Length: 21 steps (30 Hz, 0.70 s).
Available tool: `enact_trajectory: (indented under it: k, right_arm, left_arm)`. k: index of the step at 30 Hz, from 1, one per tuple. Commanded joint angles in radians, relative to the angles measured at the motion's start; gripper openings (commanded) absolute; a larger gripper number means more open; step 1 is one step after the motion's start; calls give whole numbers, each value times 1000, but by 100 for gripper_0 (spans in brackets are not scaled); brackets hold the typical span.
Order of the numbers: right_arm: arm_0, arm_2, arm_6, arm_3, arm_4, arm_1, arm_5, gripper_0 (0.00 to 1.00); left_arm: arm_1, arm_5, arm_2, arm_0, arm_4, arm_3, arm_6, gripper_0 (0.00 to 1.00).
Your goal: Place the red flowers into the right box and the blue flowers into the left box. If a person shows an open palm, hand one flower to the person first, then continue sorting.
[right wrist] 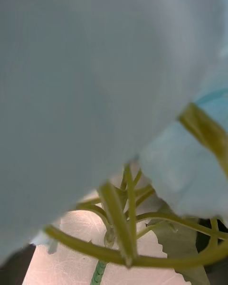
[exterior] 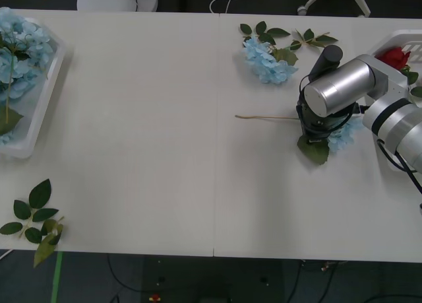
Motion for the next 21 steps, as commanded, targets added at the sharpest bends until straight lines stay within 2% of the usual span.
enact_trajectory:
  k: [1, 5, 6, 8, 9, 12, 13, 14, 15, 16, 17, 20, 21]
  right_arm:
    - [-41, 0, 26, 32, -17, 39, -28, 100]
    - [-41, 0, 35, 69, -20, 56, -55, 57]
    - [-41, 0, 37, 75, -20, 59, -58, 56]
    - [-41, 0, 47, 92, -18, 67, -71, 42]
    - [-41, 2, 50, 98, -18, 67, -72, 41]
    - [-41, 11, 63, 111, -12, 71, -80, 27]
    - [-41, 15, 67, 118, -11, 73, -87, 20]
    - [-41, 22, 72, 123, -8, 74, -95, 11]
    - [-41, 23, 75, 126, -6, 76, -97, 8]
    - [-41, 28, 81, 131, -3, 76, -101, 1]
    - [-41, 34, 87, 135, 2, 76, -109, 0]
    - [-40, 52, 118, 147, 5, 74, -121, 0]
    - [-41, 55, 133, 147, 5, 76, -120, 0]
  left_arm:
    - [57, -62, 48, 6, 12, 105, -111, 0]
    - [49, -89, 48, 7, 4, 145, -114, 0]
    - [49, -91, 47, 7, -2, 145, -113, 0]
    - [48, -99, 48, 15, -14, 144, -113, 1]
    - [48, -100, 48, 17, -14, 144, -113, 1]
    - [48, -108, 48, 26, -6, 142, -114, 2]
    - [48, -112, 48, 29, -2, 139, -114, 16]
    - [48, -119, 48, 35, 1, 133, -116, 37]
    - [48, -122, 48, 37, 3, 130, -117, 46]
    - [48, -125, 48, 40, 3, 127, -121, 58]
    - [48, -126, 47, 40, 6, 125, -122, 68]
    - [48, -128, 48, 40, 29, 125, -128, 81]
    - [49, -126, 48, 40, 35, 125, -130, 83]
